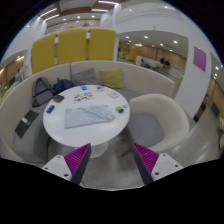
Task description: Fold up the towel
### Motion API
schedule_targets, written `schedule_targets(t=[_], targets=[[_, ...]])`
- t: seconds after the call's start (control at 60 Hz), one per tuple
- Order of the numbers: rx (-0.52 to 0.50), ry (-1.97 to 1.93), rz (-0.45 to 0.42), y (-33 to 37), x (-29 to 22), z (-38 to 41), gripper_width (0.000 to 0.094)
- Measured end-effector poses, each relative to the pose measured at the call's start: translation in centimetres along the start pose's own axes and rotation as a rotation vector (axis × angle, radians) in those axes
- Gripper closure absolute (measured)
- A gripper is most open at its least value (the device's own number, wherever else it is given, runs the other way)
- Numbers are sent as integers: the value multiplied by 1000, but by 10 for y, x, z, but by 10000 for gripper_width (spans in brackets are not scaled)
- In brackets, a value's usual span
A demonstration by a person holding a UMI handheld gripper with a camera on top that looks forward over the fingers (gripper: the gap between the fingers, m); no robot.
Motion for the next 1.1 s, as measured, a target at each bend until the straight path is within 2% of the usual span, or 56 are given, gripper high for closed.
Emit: schedule_targets(t=[0.317, 0.483, 0.7, 1.1], targets=[[-250, 174, -23, -72, -25, 144, 65], [-307, 201, -60, -127, -34, 195, 66], [-284, 215, -142, -236, -46, 223, 65], [-235, 220, -99, -449, -39, 235, 71]])
Point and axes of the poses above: the point between the fingertips, and its own axes, seen from behind it with the camera up: z to the left, x down, y backward, against the way the camera looks, the point moved 7 cm from there along y, backward, against the way the camera looks, and after that the axes turned 13 degrees about -x, right-handed, at the moved point
